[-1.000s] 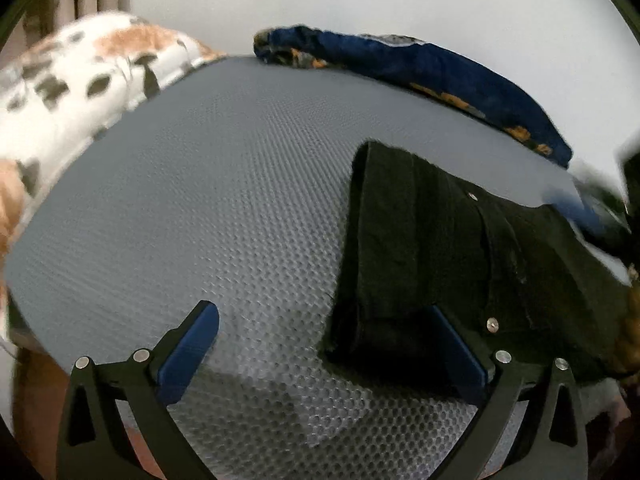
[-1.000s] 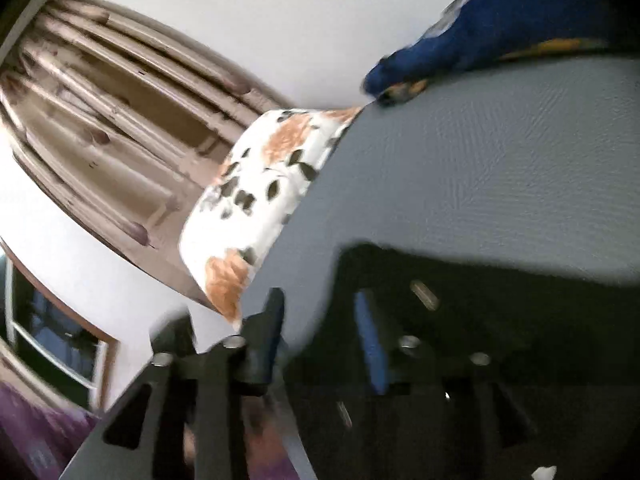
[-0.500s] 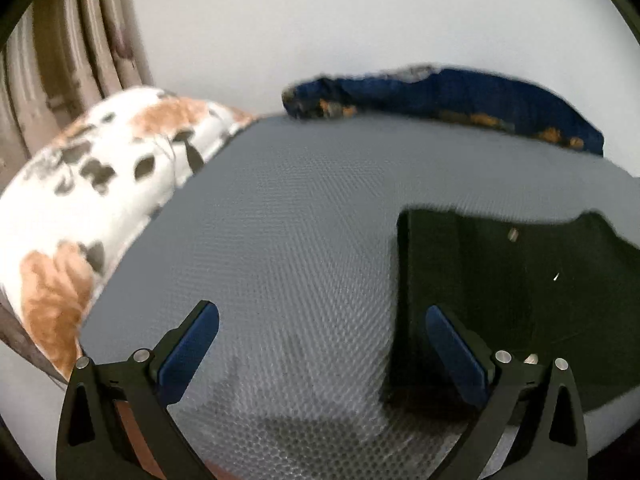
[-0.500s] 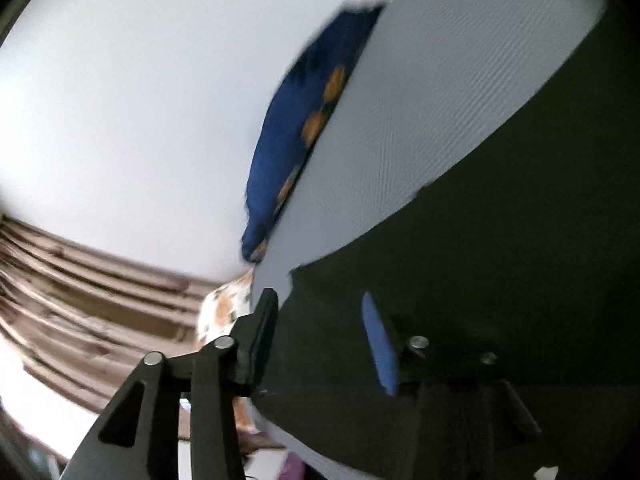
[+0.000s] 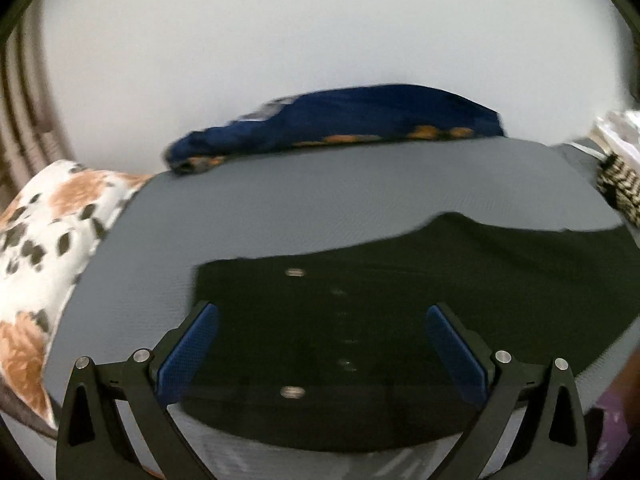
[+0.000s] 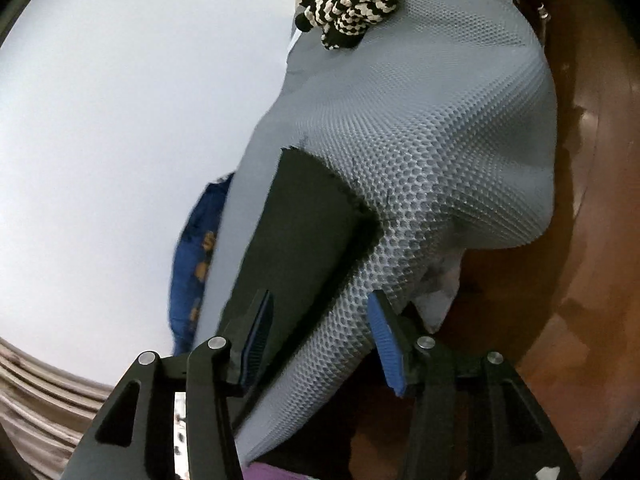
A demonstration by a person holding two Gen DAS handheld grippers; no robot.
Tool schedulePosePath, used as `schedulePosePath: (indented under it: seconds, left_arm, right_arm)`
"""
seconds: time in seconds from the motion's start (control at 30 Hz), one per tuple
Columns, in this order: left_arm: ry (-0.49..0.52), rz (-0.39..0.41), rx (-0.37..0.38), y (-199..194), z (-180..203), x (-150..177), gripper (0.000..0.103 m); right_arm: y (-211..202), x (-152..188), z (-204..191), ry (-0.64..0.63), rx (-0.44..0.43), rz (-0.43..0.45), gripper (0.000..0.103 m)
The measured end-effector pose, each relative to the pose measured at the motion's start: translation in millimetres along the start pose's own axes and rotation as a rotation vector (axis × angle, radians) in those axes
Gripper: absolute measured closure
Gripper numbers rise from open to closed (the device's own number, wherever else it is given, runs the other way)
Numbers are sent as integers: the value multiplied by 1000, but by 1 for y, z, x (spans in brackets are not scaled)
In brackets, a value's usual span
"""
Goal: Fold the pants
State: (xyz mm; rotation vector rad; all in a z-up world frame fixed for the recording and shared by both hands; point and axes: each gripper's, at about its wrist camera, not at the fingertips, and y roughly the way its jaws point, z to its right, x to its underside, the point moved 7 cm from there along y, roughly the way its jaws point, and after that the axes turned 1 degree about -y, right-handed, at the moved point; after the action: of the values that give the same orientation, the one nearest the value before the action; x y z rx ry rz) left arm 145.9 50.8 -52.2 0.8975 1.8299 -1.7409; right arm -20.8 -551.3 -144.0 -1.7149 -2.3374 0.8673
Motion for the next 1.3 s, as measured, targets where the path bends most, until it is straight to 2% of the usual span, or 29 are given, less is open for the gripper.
schedulePosePath:
  seconds: [0.13,0.27,0.37,0.47,0.6,0.63,0.67,0.7,0.73,0.8,0.93,1.03,1.17,1.3]
  left_arm:
    - [14,-41,41,1,29,4,0]
    - [18,-57,47,0,42,8,0]
    - [-6,-79,62,4,46,11,0]
    - [-32,-94,92,7,52,11,0]
    - [-31,-103,101,9,58,12,0]
    - [-29,-103,102,9,59,12,0]
    - [-28,-103,106,9,60,13,0]
    - [-27,-103,109,8,60,13,0]
    - [-26,-103,109,8,58,14,0]
    - [-30,-102,103,7,54,15,0]
    - [-66,-108,103,4,37,18,0]
    - [-89,-117,101,0,22,22,0]
    - [-108,-106,85,-11,1,27,0]
    - [-126,-95,68,-20,-17,32,0]
  right_arm:
    - [4,-12,14,2,-13,3,55]
    - [19,-30,13,39,-40,1,58]
    - [22,-31,11,54,-47,10,57]
    - [26,-30,5,0,-28,29,57]
    - [39,-32,-1,-4,-27,22,57]
    - [43,-32,-3,-15,-22,21,62]
    - [47,-33,-4,-38,14,20,84]
    - [53,-32,-3,-75,80,0,96]
    - [56,-30,-3,-94,112,-13,95]
    - [53,-32,-9,-104,123,1,96]
    - [47,-29,-49,-238,140,27,96]
    - [51,-17,-101,-346,101,20,96]
    - [78,27,-182,-483,4,-48,96]
    - [111,86,-234,-555,-100,-154,96]
